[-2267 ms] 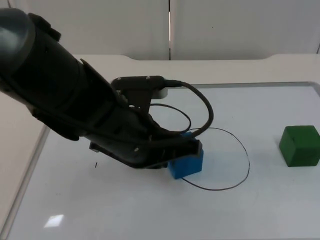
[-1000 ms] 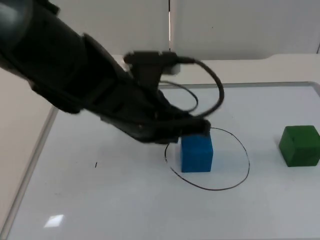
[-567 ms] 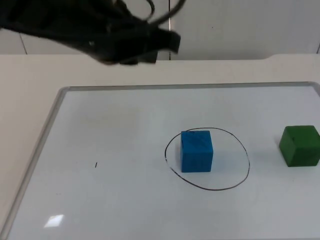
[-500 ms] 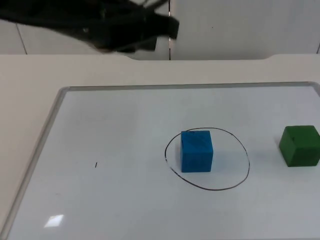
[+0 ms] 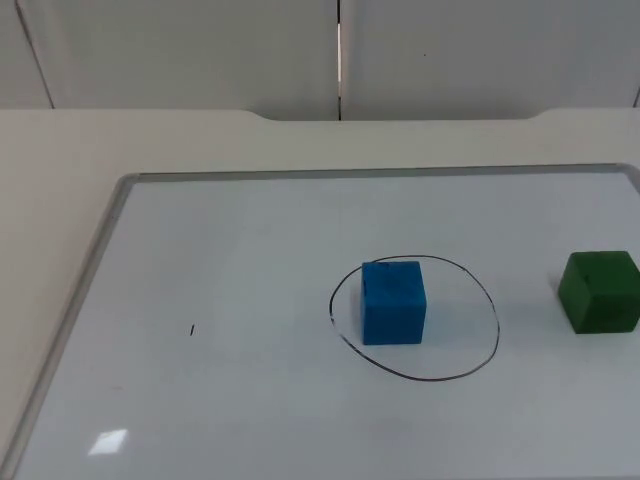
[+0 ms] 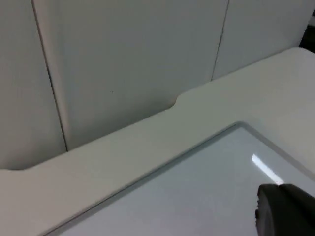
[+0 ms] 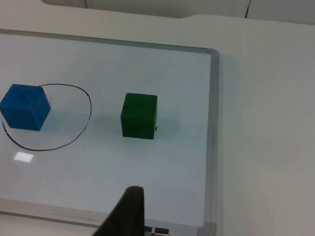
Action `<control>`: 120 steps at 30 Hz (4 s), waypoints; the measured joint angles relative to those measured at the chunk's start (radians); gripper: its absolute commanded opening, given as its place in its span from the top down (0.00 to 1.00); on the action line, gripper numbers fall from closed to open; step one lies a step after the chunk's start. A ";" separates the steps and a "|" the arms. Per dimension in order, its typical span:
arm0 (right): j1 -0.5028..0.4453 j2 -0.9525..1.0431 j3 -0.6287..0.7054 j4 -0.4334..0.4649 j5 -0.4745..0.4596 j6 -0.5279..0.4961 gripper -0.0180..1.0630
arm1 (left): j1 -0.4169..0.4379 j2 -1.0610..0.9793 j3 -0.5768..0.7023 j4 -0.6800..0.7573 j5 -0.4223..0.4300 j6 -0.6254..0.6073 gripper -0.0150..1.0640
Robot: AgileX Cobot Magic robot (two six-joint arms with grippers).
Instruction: Push the two cubes into the marked area.
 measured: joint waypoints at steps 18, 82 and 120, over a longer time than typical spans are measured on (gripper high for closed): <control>0.000 0.000 0.000 0.000 0.000 0.000 0.01 | 0.003 -0.429 0.288 0.015 -0.056 -0.051 0.99; 0.000 0.000 0.000 0.000 0.000 -0.004 0.01 | 0.003 -1.255 0.431 0.919 0.891 -0.864 0.99; 0.000 0.514 -0.110 0.000 -0.144 0.054 0.65 | 0.003 -1.255 0.433 0.928 0.889 -0.861 0.99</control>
